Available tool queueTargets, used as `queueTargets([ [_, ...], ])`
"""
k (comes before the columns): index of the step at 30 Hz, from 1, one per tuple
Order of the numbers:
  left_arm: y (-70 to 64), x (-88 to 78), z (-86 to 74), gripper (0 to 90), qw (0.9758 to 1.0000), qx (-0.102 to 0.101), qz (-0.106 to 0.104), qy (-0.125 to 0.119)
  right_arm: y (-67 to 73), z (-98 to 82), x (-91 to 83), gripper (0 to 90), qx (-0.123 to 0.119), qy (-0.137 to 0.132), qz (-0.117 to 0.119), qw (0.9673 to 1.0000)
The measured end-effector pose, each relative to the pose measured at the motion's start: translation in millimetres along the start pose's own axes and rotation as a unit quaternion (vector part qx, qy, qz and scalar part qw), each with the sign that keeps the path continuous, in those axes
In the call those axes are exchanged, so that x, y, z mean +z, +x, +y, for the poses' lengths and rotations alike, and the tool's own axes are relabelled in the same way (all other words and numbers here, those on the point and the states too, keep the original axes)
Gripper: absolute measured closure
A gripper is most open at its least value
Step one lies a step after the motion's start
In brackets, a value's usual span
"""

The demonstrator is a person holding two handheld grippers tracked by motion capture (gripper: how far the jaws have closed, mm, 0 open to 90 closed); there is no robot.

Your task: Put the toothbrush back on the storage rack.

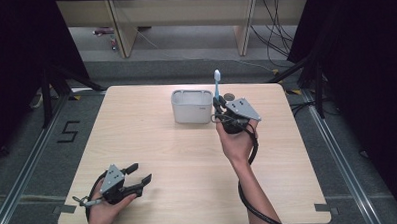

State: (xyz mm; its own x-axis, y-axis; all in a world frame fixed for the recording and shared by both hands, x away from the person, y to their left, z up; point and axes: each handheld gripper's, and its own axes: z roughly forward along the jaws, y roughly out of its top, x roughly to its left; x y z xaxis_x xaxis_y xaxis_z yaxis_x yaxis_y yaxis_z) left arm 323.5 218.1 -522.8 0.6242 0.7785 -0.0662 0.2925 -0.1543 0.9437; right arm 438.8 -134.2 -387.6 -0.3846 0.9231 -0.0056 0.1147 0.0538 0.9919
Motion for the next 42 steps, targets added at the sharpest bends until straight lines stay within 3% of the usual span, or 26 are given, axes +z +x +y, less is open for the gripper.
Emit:
queueTargets([
  [7,0.0,-0.1,0.0,32.9,1.0,0.0,0.0,0.0,0.4,-0.5,2.2,79.3,0.011,0.001,0.002,0.9999],
  [14,0.2,-1.0,0.3,32.9,1.0,-0.001,0.003,0.004,-2.0,-0.8,4.4,79.3,0.005,0.004,-0.003,1.0],
  [16,0.0,-0.8,0.2,32.9,1.0,-0.003,0.002,0.002,-1.0,-0.5,5.4,79.3,0.014,0.008,-0.001,0.9999],
  [24,0.0,-0.8,0.3,33.0,1.0,-0.003,0.002,0.002,-1.5,1.4,9.4,79.2,0.004,0.003,-0.001,1.0],
  [39,0.0,-0.8,0.2,33.3,1.0,-0.003,0.002,0.002,-0.2,5.8,17.0,79.3,0.013,0.002,-0.005,0.9999],
  [42,0.4,-1.0,0.3,33.3,1.0,-0.002,0.002,0.003,-0.8,7.1,19.3,79.3,0.005,0.003,-0.004,1.0],
])
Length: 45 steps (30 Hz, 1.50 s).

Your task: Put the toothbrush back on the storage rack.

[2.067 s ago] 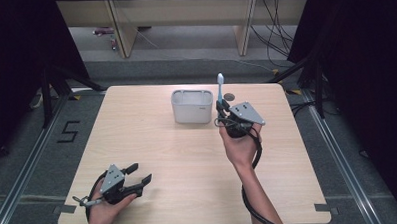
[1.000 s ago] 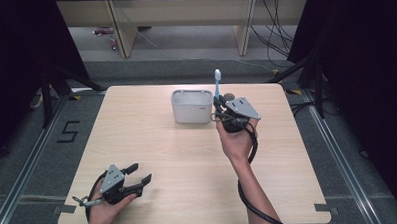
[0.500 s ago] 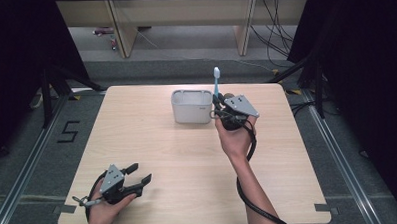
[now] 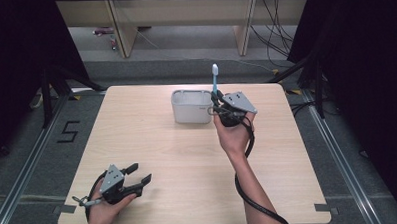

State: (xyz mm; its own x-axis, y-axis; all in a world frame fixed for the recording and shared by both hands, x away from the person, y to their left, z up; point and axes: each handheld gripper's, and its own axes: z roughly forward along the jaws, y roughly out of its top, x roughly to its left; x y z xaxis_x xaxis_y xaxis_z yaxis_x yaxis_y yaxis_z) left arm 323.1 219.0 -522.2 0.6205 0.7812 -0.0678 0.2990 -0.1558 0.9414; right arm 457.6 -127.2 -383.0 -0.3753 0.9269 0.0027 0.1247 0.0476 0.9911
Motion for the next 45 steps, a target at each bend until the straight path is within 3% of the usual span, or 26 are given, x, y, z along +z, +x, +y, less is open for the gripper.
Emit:
queueTargets([
  [3,-0.3,0.2,-0.1,33.4,1.0,-0.001,0.0,-0.001,0.8,1.3,1.3,79.3,0.01,0.001,-0.001,1.0],
  [6,-0.1,0.9,-0.3,33.5,1.0,0.0,-0.002,-0.004,-2.2,3.3,4.2,79.2,-0.007,-0.004,-0.003,1.0],
  [12,-0.5,0.1,-0.1,33.6,1.0,-0.001,0.0,-0.001,-2.6,4.6,9.3,79.3,-0.005,-0.003,-0.004,1.0],
  [13,-0.4,-0.1,-0.1,33.7,1.0,0.001,0.001,0.0,-1.0,5.0,9.6,79.3,0.006,0.002,-0.005,1.0],
  [22,-0.5,0.1,-0.1,33.8,1.0,-0.001,0.0,-0.002,-4.4,9.4,18.9,79.3,-0.004,-0.007,-0.007,0.9999],
  [23,-0.2,-0.2,-0.1,33.8,1.0,0.001,0.0,0.0,-3.1,8.9,19.7,79.3,0.01,-0.002,-0.002,0.9999],
  [28,-0.2,0.0,-0.1,33.8,1.0,0.0,0.0,-0.001,-6.9,9.5,22.8,79.2,-0.005,-0.004,-0.009,0.9999],
  [45,-0.4,-0.1,-0.2,34.1,1.0,-0.001,0.0,-0.003,-4.9,14.3,37.0,79.3,0.005,-0.005,-0.007,0.9999],
])
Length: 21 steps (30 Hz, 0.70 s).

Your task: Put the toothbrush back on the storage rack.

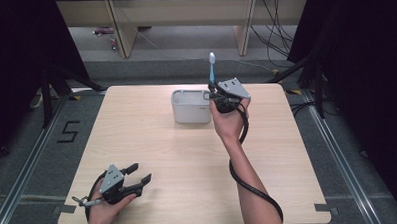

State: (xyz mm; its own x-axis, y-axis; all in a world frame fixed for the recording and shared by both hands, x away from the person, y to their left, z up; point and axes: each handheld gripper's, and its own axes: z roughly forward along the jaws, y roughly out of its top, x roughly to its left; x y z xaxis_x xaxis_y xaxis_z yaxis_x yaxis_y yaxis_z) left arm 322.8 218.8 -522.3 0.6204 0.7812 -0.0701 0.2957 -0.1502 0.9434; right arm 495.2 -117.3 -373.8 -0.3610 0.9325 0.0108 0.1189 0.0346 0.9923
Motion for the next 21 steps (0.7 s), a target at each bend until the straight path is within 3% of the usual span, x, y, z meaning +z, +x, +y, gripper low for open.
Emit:
queueTargets([
  [21,0.4,-0.2,-0.1,34.2,1.0,0.0,0.0,0.0,-2.8,0.8,17.4,79.2,0.001,0.004,-0.006,1.0],
])
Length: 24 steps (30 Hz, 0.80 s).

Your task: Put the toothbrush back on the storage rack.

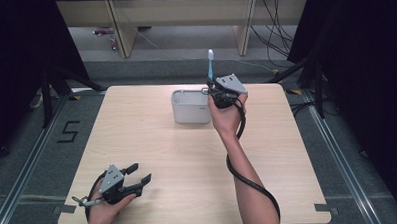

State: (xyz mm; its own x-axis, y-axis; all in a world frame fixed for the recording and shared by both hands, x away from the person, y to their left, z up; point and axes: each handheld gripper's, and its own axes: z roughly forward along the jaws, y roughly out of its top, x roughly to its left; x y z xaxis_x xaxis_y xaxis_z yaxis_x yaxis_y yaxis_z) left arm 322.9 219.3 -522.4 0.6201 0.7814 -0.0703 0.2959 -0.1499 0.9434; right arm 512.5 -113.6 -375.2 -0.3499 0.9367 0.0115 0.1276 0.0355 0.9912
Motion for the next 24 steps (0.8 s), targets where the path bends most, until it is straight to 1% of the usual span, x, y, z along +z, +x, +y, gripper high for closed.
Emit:
queueTargets([
  [1,0.0,0.0,0.0,34.3,1.0,0.0,0.0,0.0,0.5,-0.4,0.5,79.2,0.007,0.001,0.0,1.0],
  [8,0.3,0.0,0.0,34.3,1.0,-0.001,0.0,-0.001,-0.8,-1.9,6.5,79.2,0.002,0.004,0.001,1.0],
  [9,0.3,0.0,0.0,34.3,1.0,-0.001,0.0,0.0,-1.4,-2.4,7.8,79.2,0.002,0.005,-0.002,1.0],
  [10,0.1,0.2,0.0,34.4,1.0,-0.001,0.0,0.0,-1.0,-2.8,8.3,79.3,0.007,0.006,-0.001,1.0],
  [11,0.1,0.2,0.0,34.4,1.0,-0.001,0.0,0.0,-1.6,-2.9,8.9,79.2,0.001,0.005,-0.003,1.0],
  [17,0.3,0.3,0.2,34.4,1.0,0.0,-0.001,0.001,-2.0,-4.1,11.7,79.2,0.0,0.007,-0.003,1.0],
  [18,0.3,0.3,0.1,34.4,1.0,0.0,0.0,0.001,-0.9,-4.5,12.4,79.3,0.008,0.008,-0.003,0.9999],
  [19,0.1,0.2,0.1,34.4,1.0,-0.001,0.0,0.0,-1.4,-4.8,13.4,79.2,0.003,0.005,0.001,1.0],
  [20,0.3,0.3,0.2,34.4,1.0,0.0,-0.001,0.001,-1.5,-4.9,13.8,79.2,0.0,0.007,0.0,1.0],
  [22,0.2,0.3,0.2,34.4,1.0,0.001,-0.001,0.001,-0.5,-5.3,14.8,79.3,0.006,0.01,-0.003,0.9999],
  [23,0.2,0.3,0.2,34.5,1.0,0.001,-0.001,0.001,-0.9,-5.4,15.7,79.2,0.002,0.009,-0.002,1.0],
  [24,0.2,0.3,0.1,34.5,1.0,0.0,-0.001,0.0,-0.5,-5.9,16.9,79.3,0.007,0.009,0.002,0.9999],
])
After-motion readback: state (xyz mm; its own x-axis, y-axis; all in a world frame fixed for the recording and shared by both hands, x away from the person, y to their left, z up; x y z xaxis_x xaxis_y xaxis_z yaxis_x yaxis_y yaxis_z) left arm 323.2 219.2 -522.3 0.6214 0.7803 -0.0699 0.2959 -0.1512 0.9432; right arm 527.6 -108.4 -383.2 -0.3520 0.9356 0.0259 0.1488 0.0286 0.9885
